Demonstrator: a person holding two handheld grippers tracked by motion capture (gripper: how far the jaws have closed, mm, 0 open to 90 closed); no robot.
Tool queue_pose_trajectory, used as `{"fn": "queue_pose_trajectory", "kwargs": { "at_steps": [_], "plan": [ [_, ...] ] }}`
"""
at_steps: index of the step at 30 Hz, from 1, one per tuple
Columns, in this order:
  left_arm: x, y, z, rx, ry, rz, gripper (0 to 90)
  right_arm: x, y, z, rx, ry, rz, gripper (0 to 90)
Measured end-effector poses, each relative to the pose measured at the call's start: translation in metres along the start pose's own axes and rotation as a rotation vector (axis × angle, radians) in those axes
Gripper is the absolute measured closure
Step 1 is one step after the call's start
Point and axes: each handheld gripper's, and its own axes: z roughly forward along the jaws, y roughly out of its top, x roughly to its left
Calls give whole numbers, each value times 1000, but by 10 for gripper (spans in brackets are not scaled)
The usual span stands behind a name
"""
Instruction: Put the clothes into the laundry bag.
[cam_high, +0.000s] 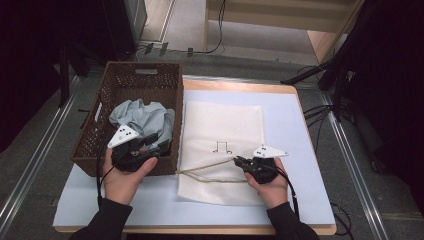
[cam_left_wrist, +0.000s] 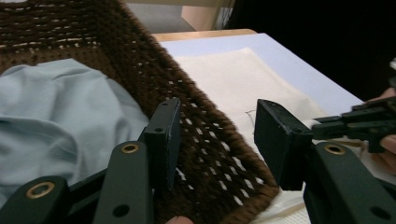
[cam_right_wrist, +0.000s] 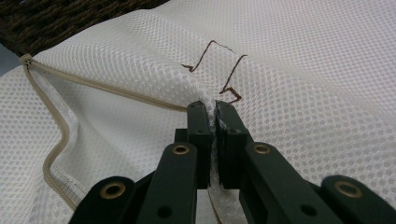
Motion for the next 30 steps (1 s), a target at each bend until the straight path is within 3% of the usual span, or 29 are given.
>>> {"fn": "queue_pose_trajectory", "kwargs": {
  "at_steps": [8,11,15,20,25,30],
  "plan": [
    [15,4,6,13,37,-13,457,0,0,0,0,0,-4,873],
    [21,6,8,5,57,-36,430,0,0,0,-1,0,-3,873],
    [25,16,6,33,77,-60,387,0,0,0,-2,0,-5,873],
    [28,30,3,8,119,-36,307,0,0,1,1,-2,-6,874],
    [33,36,5,-6,114,-34,287,0,0,1,-1,-2,-9,873],
    [39,43,14,28,100,-44,269,0,-1,1,4,0,-8,874]
  ]
}}
